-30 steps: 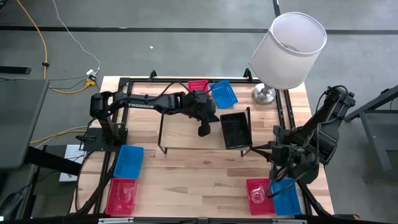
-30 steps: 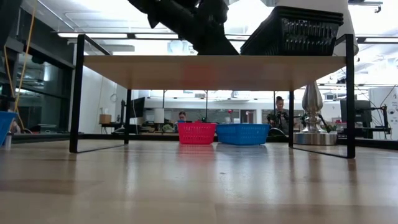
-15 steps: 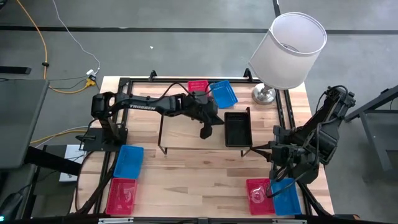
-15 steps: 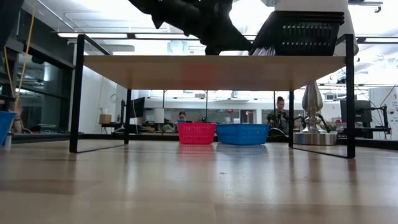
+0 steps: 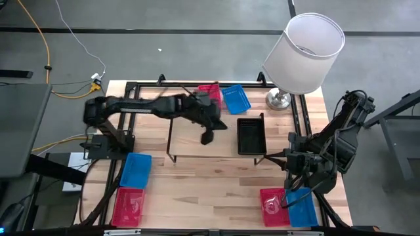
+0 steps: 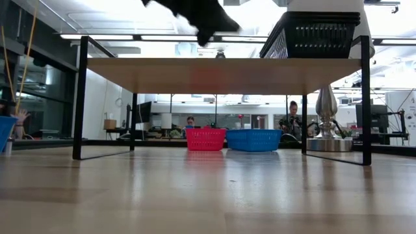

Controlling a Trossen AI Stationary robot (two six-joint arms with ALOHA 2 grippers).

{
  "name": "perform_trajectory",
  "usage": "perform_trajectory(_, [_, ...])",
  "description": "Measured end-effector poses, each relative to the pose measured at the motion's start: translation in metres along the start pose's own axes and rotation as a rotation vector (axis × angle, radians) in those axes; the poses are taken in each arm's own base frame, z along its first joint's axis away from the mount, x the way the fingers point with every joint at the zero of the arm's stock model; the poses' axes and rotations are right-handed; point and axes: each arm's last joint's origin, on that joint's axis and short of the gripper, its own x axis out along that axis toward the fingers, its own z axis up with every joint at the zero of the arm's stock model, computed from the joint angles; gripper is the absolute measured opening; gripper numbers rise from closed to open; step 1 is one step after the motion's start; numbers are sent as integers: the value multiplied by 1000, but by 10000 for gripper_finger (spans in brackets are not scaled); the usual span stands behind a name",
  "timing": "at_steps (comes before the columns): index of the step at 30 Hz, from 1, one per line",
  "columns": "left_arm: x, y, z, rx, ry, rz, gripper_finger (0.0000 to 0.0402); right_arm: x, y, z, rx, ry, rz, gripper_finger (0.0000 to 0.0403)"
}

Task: Stack baskets on shelf by color
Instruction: Put the bottom right red bin on the shelf

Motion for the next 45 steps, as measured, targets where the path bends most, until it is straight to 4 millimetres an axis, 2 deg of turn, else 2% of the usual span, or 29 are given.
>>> perform_trajectory(3, [-36, -21, 10, 32, -15, -20, 0, 0, 0, 0, 0, 0, 0, 0])
perform_trajectory(7, [-84, -62, 16, 109, -145, -36, 0, 0, 0, 0, 13, 0, 0, 0])
perform_trajectory(10, [-108, -88, 2, 152, -244, -15, 0, 0, 0, 0, 33, 0, 1, 0])
perform_trajectory(14, [-128, -112, -32, 173, -391, -5, 0, 0, 1, 0, 70, 3, 16, 0])
perform_trajectory(18, [-129, -125, -71, 166, -548, -35, 0, 0, 5, 5, 122, -1, 105, 0])
perform_trajectory(21, [-126, -129, -97, 147, -626, -58, 0, -1, 12, 14, 164, -32, 244, 0])
perform_trajectory(24, [-119, -132, -119, 137, -648, -72, 0, 4, 27, 21, 175, -54, 382, 0])
perform_trajectory(28, [-113, -135, -139, 110, -637, -71, 0, 18, 50, 15, 190, 10, 393, 1])
perform_trajectory(32, [-114, -134, -139, 86, -657, -32, 0, 29, 62, -6, 254, 201, 335, 20])
perform_trajectory(36, [-114, -136, -139, 97, -658, -55, 0, 39, 71, -26, 308, 379, 247, 71])
perform_trajectory(41, [-114, -136, -139, 92, -656, -59, 0, 51, 89, -52, 282, 619, 202, 142])
perform_trajectory(45, [-114, -136, -140, 90, -654, -60, 0, 60, 103, -73, 226, 812, 159, 174])
